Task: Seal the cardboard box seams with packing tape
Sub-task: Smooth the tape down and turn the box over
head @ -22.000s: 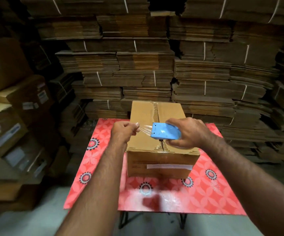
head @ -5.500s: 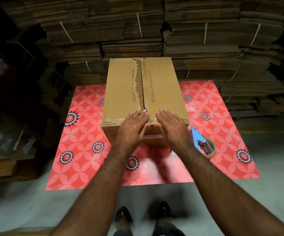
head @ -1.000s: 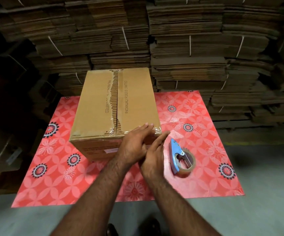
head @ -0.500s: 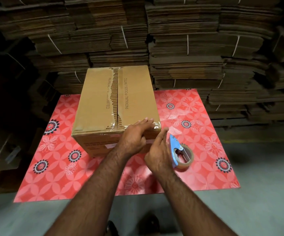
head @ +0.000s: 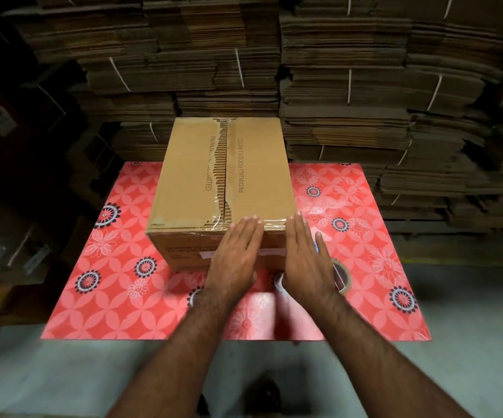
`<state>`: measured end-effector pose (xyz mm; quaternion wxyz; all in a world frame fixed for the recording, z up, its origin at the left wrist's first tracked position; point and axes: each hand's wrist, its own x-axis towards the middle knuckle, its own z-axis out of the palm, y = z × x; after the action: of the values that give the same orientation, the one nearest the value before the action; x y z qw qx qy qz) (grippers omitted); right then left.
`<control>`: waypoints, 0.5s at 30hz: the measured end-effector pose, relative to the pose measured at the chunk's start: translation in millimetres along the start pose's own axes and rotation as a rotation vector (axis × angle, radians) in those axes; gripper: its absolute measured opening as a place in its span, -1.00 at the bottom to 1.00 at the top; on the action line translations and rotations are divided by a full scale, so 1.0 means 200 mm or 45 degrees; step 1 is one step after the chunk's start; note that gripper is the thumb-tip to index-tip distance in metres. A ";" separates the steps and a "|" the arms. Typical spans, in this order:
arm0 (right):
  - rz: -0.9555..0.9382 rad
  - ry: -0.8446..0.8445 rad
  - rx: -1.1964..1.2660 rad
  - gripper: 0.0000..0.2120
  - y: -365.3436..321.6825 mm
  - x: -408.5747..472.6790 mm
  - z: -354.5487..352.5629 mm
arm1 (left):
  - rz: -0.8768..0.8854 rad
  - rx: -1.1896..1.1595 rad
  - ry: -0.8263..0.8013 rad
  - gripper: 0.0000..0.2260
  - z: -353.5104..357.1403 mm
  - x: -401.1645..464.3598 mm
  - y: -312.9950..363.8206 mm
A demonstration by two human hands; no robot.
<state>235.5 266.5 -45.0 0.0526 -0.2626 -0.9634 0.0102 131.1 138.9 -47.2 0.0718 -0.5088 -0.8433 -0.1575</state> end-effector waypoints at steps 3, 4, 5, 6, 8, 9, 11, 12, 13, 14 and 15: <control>-0.069 0.133 0.223 -0.38 0.04 0.07 -0.04 | -0.031 -0.124 0.112 -0.45 -0.02 0.06 -0.02; -0.107 0.155 0.281 -0.44 0.06 0.11 -0.05 | -0.023 -0.135 0.132 -0.53 -0.02 0.09 -0.03; -0.154 0.152 0.320 -0.47 0.08 0.14 -0.04 | -0.009 -0.133 0.149 -0.60 -0.02 0.11 -0.03; -0.199 0.140 0.347 -0.48 0.10 0.17 -0.03 | 0.011 -0.125 0.171 -0.64 0.00 0.13 -0.04; -0.250 0.151 0.386 -0.45 0.11 0.19 0.03 | 0.050 -0.105 0.203 -0.65 0.03 0.14 -0.03; -0.257 0.173 0.401 -0.46 0.12 0.19 0.06 | 0.063 -0.099 0.225 -0.66 0.05 0.15 -0.03; -0.275 0.256 0.431 -0.54 0.13 0.19 0.12 | 0.060 -0.086 0.269 -0.68 0.08 0.15 -0.03; -0.296 0.296 0.456 -0.57 0.15 0.19 0.14 | 0.050 -0.080 0.289 -0.63 0.09 0.15 -0.03; -0.319 0.320 0.479 -0.59 0.16 0.19 0.14 | 0.052 -0.084 0.298 -0.56 0.09 0.15 -0.04; -0.342 0.329 0.495 -0.59 0.19 0.19 0.14 | 0.066 -0.093 0.299 -0.51 0.09 0.15 -0.04; -0.364 0.325 0.508 -0.57 0.21 0.19 0.14 | 0.094 -0.098 0.293 -0.47 0.09 0.14 -0.05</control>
<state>220.8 322.1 -70.5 0.2251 -0.1077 -0.9552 0.1591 109.2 164.8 -59.0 0.1542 -0.5204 -0.8036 -0.2443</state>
